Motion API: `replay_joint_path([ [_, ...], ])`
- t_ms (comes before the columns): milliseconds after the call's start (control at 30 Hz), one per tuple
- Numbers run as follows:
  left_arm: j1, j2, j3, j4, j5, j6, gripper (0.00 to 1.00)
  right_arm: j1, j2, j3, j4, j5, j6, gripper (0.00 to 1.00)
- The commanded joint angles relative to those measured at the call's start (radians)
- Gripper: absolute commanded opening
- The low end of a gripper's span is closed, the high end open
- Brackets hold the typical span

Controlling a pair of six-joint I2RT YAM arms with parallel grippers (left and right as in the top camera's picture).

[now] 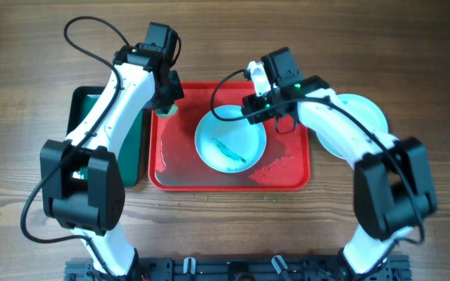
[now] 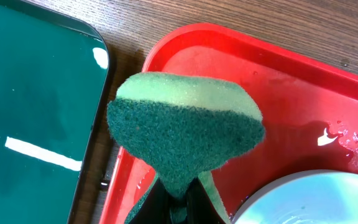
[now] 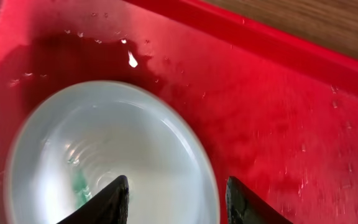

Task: Clean dirty plates on tray and stack at the side
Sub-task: 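Grasp the remaining teal-rimmed plate rim with the right gripper, drag it left, then scrub the last teal-rimmed plate with the left sponge while right holds rim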

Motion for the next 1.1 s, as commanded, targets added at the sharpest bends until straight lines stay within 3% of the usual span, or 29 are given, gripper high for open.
replay_joint_path([
  [0,0.003,0.005,-0.006,0.003,0.002,-0.014,0.04,-0.001,0.122,0.061,-0.011,0.015,-0.064,0.42],
  [67,0.003,0.005,-0.006,0.003,0.002,-0.014,0.04,-0.001,0.152,0.061,-0.024,0.008,-0.042,0.27],
  [233,0.003,0.005,-0.006,0.003,0.002,-0.014,0.04,-0.002,0.165,0.061,-0.056,0.009,0.020,0.04],
  [333,0.003,0.005,-0.006,0.003,0.002,-0.014,0.04,-0.002,0.165,0.061,-0.102,0.049,0.198,0.04],
  [433,0.003,0.005,-0.006,0.003,0.002,-0.014,0.04,-0.001,0.165,0.055,-0.197,0.069,0.549,0.04],
  [567,0.003,0.005,-0.006,0.006,0.002,-0.014,0.04,0.013,0.165,0.033,-0.207,0.014,0.731,0.04],
  [667,0.003,0.005,-0.006,0.006,0.029,-0.014,0.04,0.021,0.165,0.032,-0.195,0.016,0.731,0.04],
  [867,-0.002,0.034,-0.007,0.026,0.107,-0.013,0.04,0.021,0.165,0.032,-0.126,0.024,0.546,0.04],
  [1067,-0.054,0.090,-0.027,0.050,0.146,0.023,0.04,0.021,0.166,0.020,-0.086,0.023,0.495,0.04],
])
